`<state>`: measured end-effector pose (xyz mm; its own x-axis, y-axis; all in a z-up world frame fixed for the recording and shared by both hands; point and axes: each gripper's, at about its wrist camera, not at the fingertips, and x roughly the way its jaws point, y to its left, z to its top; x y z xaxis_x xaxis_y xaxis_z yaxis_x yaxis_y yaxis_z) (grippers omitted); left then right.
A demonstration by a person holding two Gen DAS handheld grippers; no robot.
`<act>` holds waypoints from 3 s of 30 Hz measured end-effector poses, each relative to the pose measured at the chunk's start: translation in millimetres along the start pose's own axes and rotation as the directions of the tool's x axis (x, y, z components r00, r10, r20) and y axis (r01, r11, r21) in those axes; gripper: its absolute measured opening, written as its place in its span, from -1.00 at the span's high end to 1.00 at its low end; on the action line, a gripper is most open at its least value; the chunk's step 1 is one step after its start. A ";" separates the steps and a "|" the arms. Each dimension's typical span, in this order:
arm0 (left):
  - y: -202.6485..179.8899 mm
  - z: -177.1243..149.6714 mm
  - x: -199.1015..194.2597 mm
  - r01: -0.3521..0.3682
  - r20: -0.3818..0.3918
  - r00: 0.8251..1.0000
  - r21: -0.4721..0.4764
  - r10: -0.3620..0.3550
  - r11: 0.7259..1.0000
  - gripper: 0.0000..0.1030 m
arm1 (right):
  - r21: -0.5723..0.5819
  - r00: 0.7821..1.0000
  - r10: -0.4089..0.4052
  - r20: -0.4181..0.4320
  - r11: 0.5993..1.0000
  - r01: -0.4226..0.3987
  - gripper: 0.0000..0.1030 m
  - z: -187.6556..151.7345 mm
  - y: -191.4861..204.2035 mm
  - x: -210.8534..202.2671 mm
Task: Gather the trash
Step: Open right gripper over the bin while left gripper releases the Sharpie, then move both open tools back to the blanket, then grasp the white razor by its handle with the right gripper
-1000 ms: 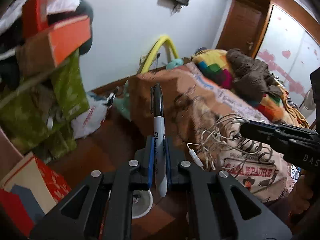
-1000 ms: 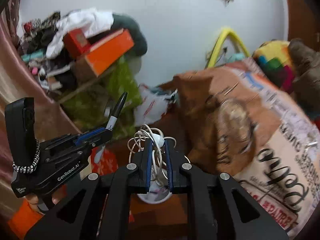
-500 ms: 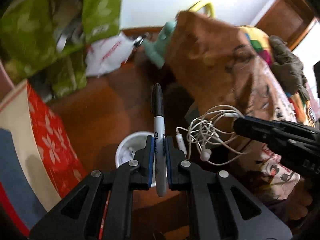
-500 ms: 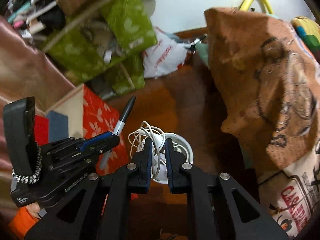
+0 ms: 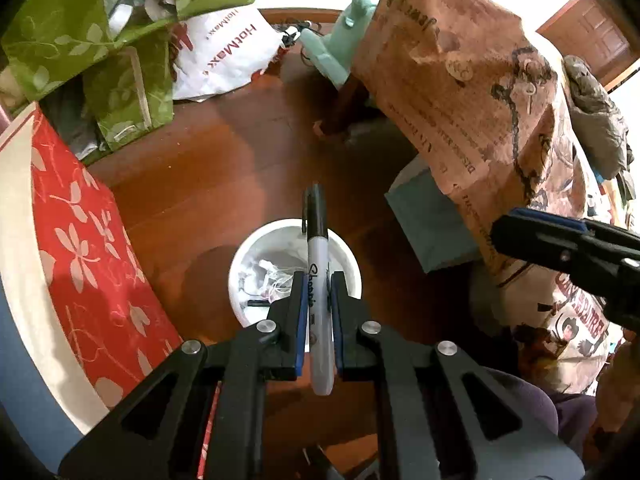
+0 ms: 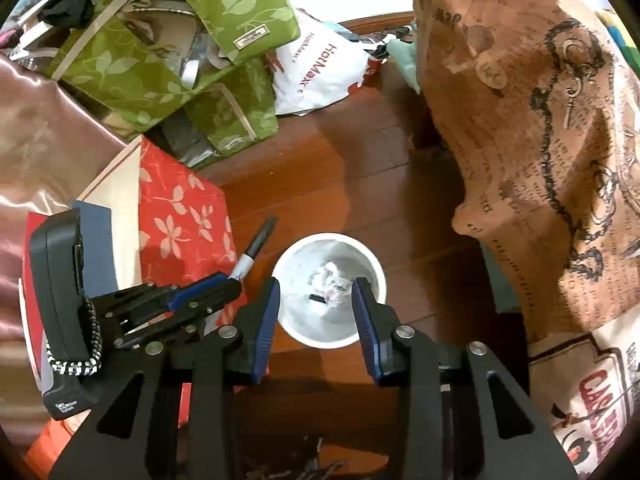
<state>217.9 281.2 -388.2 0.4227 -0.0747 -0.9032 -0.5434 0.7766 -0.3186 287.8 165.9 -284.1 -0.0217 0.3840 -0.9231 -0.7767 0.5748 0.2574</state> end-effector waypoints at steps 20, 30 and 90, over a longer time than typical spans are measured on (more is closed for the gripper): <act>-60.0 -0.7 -85.9 -0.083 0.171 0.983 0.128 0.060 0.988 0.47 | -0.046 0.987 -0.037 0.159 0.998 0.045 0.34 -25.5 -2.7 -82.0; -128.1 -13.7 -173.7 -0.102 0.359 0.933 0.225 0.015 0.969 0.20 | -0.024 0.916 -0.102 0.387 0.992 0.121 -0.13 -63.1 -13.7 -181.6; -527.4 38.8 35.4 0.091 0.131 0.966 0.640 -0.225 0.763 -0.49 | 0.743 0.843 -0.472 0.258 0.655 0.139 -0.38 -133.6 -476.1 -226.2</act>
<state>547.7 -106.8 -240.9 0.6251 -0.1647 -0.7630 0.0881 0.9861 -0.1406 578.4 -291.1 -236.0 0.5103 0.2392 -0.8260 -0.0446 0.9666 0.2524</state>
